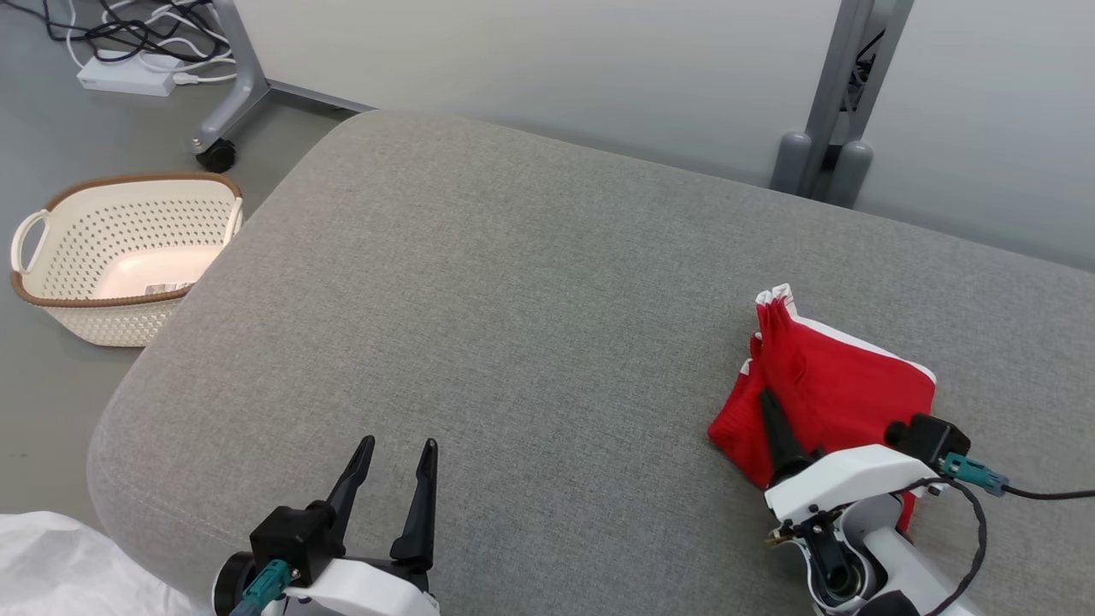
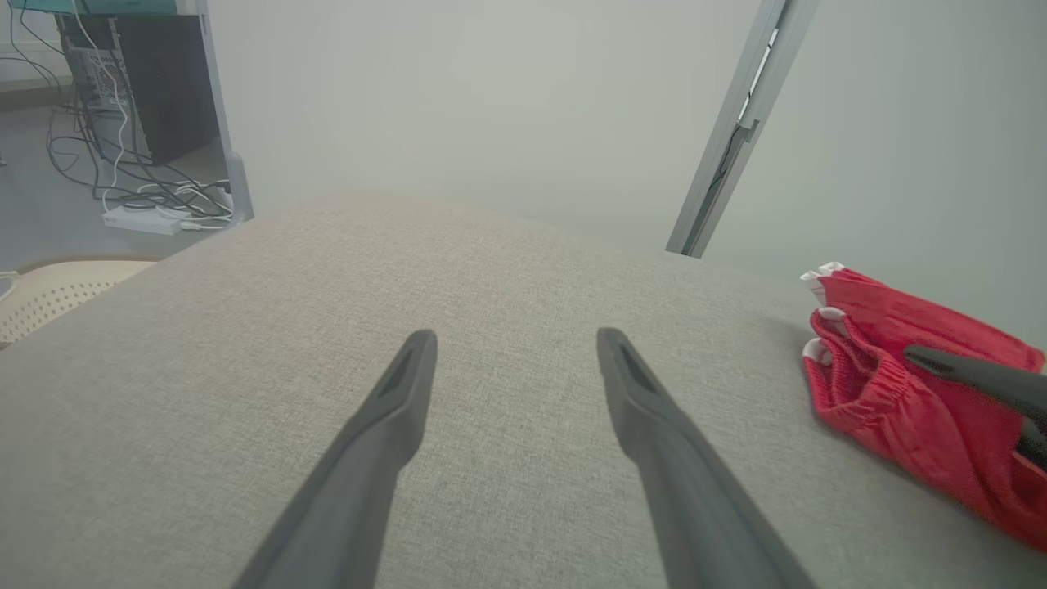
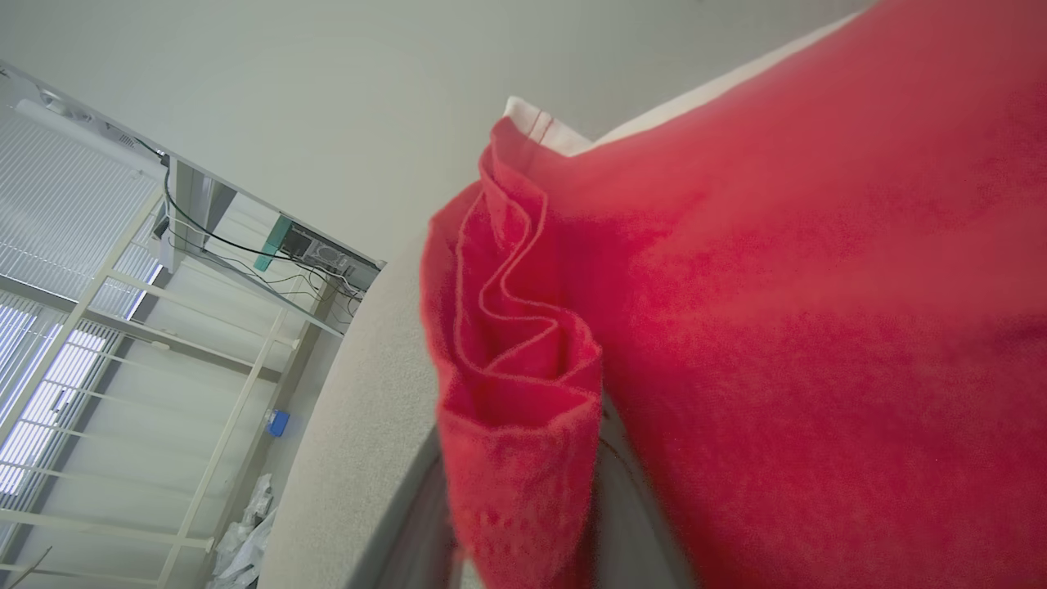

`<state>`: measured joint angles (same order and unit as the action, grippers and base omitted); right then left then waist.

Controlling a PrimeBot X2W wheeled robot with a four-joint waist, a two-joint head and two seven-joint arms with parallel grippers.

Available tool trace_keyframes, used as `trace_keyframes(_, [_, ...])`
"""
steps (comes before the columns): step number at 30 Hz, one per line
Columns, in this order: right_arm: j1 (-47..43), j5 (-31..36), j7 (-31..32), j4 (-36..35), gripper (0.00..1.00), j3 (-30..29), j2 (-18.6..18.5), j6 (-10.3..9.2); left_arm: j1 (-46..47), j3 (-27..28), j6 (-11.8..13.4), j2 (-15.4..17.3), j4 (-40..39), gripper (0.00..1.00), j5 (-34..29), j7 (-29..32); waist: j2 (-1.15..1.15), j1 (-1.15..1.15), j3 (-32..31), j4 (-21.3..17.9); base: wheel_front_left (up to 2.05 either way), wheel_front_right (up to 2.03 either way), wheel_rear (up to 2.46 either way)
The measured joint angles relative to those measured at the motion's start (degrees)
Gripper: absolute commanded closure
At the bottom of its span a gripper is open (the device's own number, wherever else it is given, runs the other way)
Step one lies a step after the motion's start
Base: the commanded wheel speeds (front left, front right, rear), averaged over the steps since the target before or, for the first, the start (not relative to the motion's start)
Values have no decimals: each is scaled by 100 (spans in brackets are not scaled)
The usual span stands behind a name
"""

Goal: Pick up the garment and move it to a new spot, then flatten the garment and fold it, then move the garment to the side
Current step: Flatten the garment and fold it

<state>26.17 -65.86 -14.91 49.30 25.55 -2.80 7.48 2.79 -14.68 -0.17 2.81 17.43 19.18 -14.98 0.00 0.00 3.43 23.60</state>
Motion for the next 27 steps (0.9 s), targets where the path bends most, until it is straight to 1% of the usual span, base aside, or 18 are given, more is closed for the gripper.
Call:
trace_keyframes(5, [87,-288,-8,103,0,286,2,0,-1,-4,7,-1,34,0,2,0,0,0,-26,57,0,0,0])
trace_keyframes(10, [91,-414,-9,83,0,504,3,0,-5,-4,-2,0,111,0,2,0,0,0,-175,33,0,0,0])
trace_keyframes(14, [101,-468,-9,-147,0,657,7,0,-26,15,-5,0,140,0,1,0,0,0,-310,-36,0,0,0])
trace_keyframes(19, [107,-861,-9,-559,0,880,11,0,-85,93,-31,1,152,0,-9,0,0,0,-449,-170,0,0,0])
trace_keyframes(21, [147,-856,-9,-639,0,839,19,0,-113,124,-37,1,146,0,-26,0,0,0,-498,-240,0,0,0])
trace_keyframes(23, [211,-625,-9,-691,0,617,13,0,-119,172,-53,0,99,0,-57,0,0,0,-551,-325,0,0,0])
trace_keyframes(27, [328,381,-11,-1017,0,-29,-244,0,-114,264,-54,2,-29,0,3,0,0,0,-624,-536,0,0,0])
